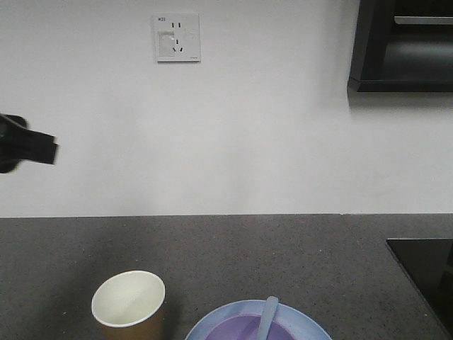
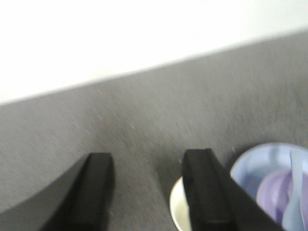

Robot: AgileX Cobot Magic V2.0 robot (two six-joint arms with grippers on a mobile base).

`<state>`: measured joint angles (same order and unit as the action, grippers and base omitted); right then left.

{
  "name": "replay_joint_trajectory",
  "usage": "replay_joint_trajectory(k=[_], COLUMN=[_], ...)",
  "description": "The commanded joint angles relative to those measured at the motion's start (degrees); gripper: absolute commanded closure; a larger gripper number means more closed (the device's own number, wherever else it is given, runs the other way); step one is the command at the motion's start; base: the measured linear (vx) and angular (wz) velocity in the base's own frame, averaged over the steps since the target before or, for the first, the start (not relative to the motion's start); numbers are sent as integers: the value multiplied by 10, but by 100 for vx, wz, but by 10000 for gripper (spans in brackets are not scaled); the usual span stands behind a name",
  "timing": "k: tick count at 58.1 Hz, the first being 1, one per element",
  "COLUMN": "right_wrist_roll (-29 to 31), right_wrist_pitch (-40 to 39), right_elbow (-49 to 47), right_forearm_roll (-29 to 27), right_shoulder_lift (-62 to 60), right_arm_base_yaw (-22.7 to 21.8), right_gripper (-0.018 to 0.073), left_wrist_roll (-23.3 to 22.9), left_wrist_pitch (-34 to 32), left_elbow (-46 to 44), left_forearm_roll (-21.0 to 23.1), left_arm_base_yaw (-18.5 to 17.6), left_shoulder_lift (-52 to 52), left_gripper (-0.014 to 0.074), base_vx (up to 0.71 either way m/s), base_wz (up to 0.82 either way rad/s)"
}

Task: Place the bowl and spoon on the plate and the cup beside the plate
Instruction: 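Raise the left gripper away from the cup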

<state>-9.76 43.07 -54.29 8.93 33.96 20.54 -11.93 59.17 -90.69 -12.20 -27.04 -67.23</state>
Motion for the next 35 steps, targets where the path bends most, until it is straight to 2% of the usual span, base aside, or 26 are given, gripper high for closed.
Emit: replay_joint_trajectory(k=[1, 8, 15, 35], right_wrist_roll=[1, 1, 1, 1], right_wrist_pitch=[-44, -44, -44, -44], right_elbow=[-16, -16, -16, -16], right_forearm_roll=[9, 9, 9, 9], right_shoulder_lift=[4, 4, 4, 4], right_arm_base_yaw=[-1, -1, -1, -1], right_gripper=[156, 156, 156, 156], left_wrist_roll=[-17, -27, -39, -39], left_wrist_pitch=[-81, -111, -102, -32], left_elbow=[43, 138, 189, 214], left_forearm_roll=[-53, -101, -104, -106], left_arm_base_yaw=[-4, -4, -4, -4], left_shoulder_lift=[82, 168, 230, 308], left_gripper=[337, 496, 605, 603], base_vx=[0, 0, 0, 0], base_wz=[0, 0, 0, 0])
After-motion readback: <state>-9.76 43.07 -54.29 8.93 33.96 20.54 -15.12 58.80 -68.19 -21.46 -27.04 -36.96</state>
